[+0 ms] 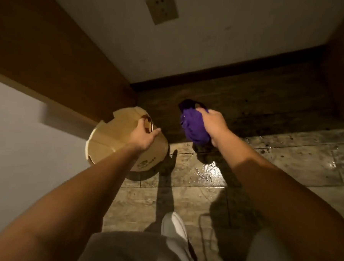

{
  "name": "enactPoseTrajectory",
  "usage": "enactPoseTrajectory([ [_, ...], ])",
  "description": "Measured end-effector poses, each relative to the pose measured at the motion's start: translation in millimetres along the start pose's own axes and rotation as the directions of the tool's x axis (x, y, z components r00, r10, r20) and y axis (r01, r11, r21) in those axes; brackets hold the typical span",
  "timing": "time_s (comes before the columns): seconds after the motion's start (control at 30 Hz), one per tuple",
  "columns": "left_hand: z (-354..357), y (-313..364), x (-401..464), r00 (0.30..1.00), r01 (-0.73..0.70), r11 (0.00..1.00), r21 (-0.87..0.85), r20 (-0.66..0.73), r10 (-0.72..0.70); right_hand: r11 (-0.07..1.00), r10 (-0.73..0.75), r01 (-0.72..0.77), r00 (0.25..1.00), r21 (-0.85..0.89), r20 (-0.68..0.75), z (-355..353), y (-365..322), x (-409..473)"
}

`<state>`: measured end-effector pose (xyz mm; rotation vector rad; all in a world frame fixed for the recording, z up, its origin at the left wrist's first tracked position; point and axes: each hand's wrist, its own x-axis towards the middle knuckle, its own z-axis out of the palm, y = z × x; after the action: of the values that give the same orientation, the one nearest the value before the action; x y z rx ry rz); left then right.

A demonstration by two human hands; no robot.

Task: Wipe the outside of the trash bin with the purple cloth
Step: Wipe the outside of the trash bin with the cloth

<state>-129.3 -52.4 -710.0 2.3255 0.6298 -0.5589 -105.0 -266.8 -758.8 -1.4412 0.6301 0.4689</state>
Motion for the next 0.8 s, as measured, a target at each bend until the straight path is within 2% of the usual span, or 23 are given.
enactPoseTrajectory([
  [0.1, 21, -17, 15, 0.997, -0.034, 0.999, -0.020, -0.064, 0.032, 1.000, -0.012, 0.011, 0.999, 0.012, 0.042, 8, 14, 16],
  [0.2, 21, -27, 19, 0.996, -0.088, 0.993, 0.078, -0.007, 0.089, 0.996, -0.042, 0.049, 0.994, -0.072, 0.098, 21, 6, 17],
  [0.27, 9, -31, 11, 0.993, -0.115, 0.991, 0.071, 0.009, 0.115, 0.987, -0.120, 0.130, 0.987, -0.097, 0.103, 28, -5, 12],
  [0.4, -28, -35, -23, 0.990, -0.123, 0.979, -0.162, 0.051, 0.133, 0.925, -0.337, 0.352, 0.934, -0.145, 0.118, 33, -41, -5],
  [0.5, -49, -49, -44, 0.986, -0.061, 0.942, -0.329, 0.126, 0.107, 0.903, -0.377, 0.402, 0.910, -0.148, 0.173, 39, -69, -18],
  [0.57, -51, -58, -50, 0.984, -0.041, 0.918, -0.395, 0.145, 0.106, 0.857, -0.415, 0.464, 0.879, -0.224, 0.235, 46, -70, -24],
  [0.7, -38, -68, -44, 0.993, -0.052, 0.867, -0.496, 0.067, 0.098, 0.687, -0.514, 0.571, 0.819, -0.450, 0.256, 63, -36, -27],
  [0.8, -27, -53, -35, 0.999, -0.050, 0.787, -0.615, -0.040, 0.033, 0.595, -0.619, 0.661, 0.740, -0.457, 0.264, 90, -5, -37],
])
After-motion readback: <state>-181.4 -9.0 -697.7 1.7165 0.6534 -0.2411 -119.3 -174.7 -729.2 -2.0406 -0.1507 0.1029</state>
